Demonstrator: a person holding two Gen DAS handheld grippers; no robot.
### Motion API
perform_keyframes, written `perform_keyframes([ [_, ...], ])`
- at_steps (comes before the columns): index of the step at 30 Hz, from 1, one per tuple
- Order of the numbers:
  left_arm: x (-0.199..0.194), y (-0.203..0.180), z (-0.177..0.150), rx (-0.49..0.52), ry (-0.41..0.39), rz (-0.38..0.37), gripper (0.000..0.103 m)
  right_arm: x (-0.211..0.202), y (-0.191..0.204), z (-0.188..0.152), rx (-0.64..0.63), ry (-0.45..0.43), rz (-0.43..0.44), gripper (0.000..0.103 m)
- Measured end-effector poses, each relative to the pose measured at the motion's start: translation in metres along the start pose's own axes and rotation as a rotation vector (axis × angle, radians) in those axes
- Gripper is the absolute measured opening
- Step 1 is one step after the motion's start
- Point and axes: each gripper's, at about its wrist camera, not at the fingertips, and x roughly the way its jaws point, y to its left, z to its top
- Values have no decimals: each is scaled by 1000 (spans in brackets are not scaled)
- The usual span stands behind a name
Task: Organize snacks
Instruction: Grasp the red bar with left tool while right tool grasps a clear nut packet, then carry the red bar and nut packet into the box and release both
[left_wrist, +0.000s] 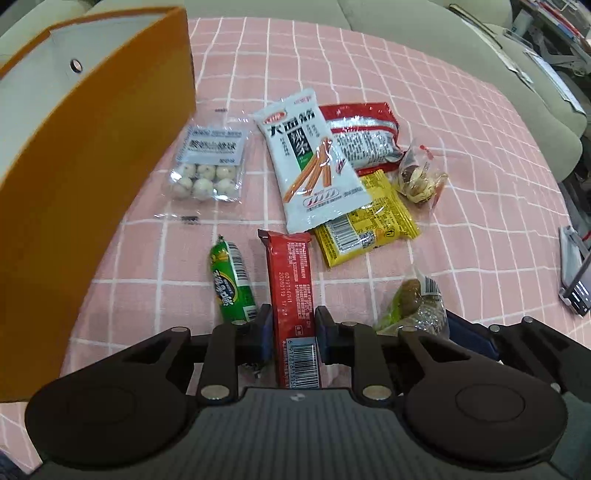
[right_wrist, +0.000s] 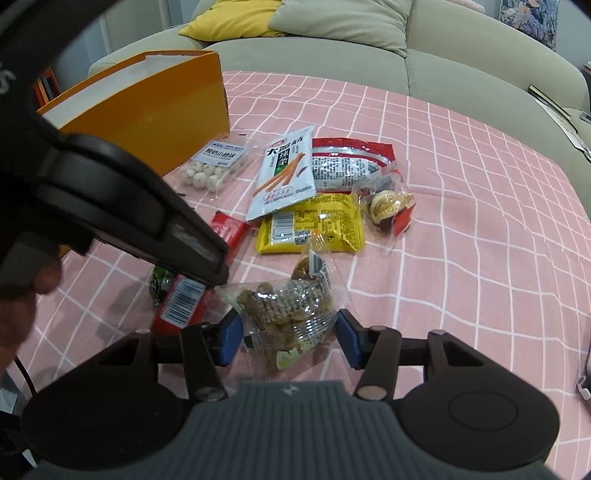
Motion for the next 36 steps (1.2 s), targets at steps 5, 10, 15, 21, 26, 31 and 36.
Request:
perform_keyframes([
  [5, -19, 5, -2, 26, -25, -15, 26, -3, 0, -3, 12, 2, 4, 52],
  [10, -38, 10, -11, 46, -55, -29, 26, -10, 6, -7, 6, -7, 10, 52],
  [15, -59, 17, -16, 50, -89, -45, 26, -18, 14, -8, -2, -20, 12, 52],
  [21, -85, 23, -18, 54, -146, -63, 26, -35, 25, -4, 13, -64, 27, 52],
  [26, -109, 32, -19, 49, -199, -71, 26, -52, 36, 1, 12, -103, 38, 52],
  [31, -131, 48, -20, 20, -247, -70, 26, -67, 49, 11, 2, -142, 63, 52],
  [36, -151, 65, -18, -2, -297, -61, 26, -78, 63, 26, -20, -179, 87, 52],
])
